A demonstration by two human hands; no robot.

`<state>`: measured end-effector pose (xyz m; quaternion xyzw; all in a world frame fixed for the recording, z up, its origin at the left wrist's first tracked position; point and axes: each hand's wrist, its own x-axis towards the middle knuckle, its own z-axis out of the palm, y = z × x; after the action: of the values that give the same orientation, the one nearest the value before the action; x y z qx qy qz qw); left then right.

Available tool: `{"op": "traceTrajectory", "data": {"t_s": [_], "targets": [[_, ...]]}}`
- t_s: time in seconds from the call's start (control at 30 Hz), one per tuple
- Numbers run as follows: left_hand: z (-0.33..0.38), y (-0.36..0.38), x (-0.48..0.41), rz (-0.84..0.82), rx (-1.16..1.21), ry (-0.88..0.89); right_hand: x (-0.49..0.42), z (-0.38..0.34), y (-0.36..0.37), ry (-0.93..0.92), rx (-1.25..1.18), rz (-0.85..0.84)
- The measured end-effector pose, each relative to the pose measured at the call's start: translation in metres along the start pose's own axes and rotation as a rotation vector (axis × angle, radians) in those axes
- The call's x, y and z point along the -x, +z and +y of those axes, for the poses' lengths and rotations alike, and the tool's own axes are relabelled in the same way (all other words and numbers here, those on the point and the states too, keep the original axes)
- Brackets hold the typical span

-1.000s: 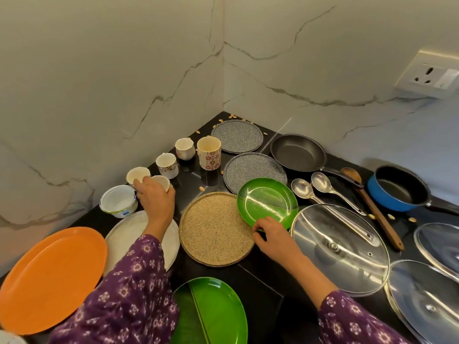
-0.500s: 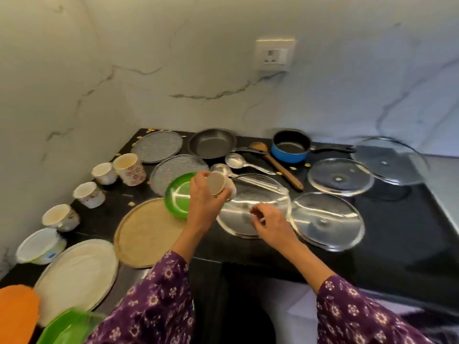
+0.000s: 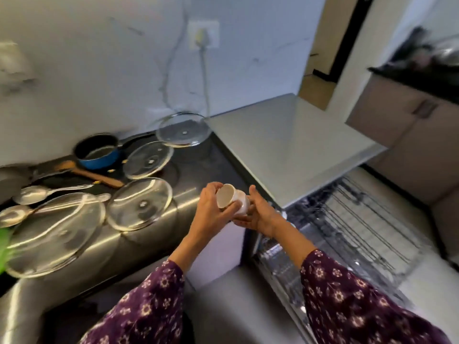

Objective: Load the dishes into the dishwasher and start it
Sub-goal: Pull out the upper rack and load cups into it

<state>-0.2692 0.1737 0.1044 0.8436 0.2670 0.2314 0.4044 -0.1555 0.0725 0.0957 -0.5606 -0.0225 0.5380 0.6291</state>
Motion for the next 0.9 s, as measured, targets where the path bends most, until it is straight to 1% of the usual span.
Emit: {"op": "traceTrajectory", "data": {"t_s": [0.07,0.13,0.2,0.3,0.33,0.4,0.5,0.57,0.63,0.7,0.8,0.9], "targets": [[0.019,0.041,0.0,-0.067,0.037,0.03,0.013,-0.004,-0.042,0.043,-0.166,-0.018],[0.035,0.079,0.0,-0.139,0.059,0.028,0.024,-0.005,-0.082,0.036,-0.265,-0.037],[0.044,0.112,0.001,-0.204,0.064,0.042,0.034,-0.004,-0.116,0.026,-0.322,-0.028],[0.051,0.152,-0.004,-0.359,0.025,0.084,0.039,0.002,-0.159,-0.006,-0.355,0.066],[0.05,0.162,-0.008,-0.415,-0.019,0.105,0.038,0.004,-0.173,-0.011,-0.348,0.115],[0.042,0.172,-0.023,-0.471,-0.162,0.155,0.031,0.012,-0.198,0.001,-0.34,0.221],[0.023,0.181,-0.056,-0.473,-0.35,0.223,0.016,0.023,-0.234,0.026,-0.359,0.347],[0.012,0.187,-0.075,-0.472,-0.445,0.293,0.004,0.03,-0.256,0.029,-0.317,0.424],[0.002,0.199,-0.09,-0.448,-0.542,0.399,-0.011,0.04,-0.276,0.029,-0.202,0.482],[-0.003,0.212,-0.098,-0.424,-0.612,0.491,-0.026,0.053,-0.294,0.027,-0.012,0.566],[-0.01,0.237,-0.106,-0.403,-0.609,0.587,-0.045,0.073,-0.312,-0.029,0.327,0.682],[-0.014,0.258,-0.111,-0.402,-0.572,0.635,-0.064,0.1,-0.33,-0.095,0.705,0.733]]}}
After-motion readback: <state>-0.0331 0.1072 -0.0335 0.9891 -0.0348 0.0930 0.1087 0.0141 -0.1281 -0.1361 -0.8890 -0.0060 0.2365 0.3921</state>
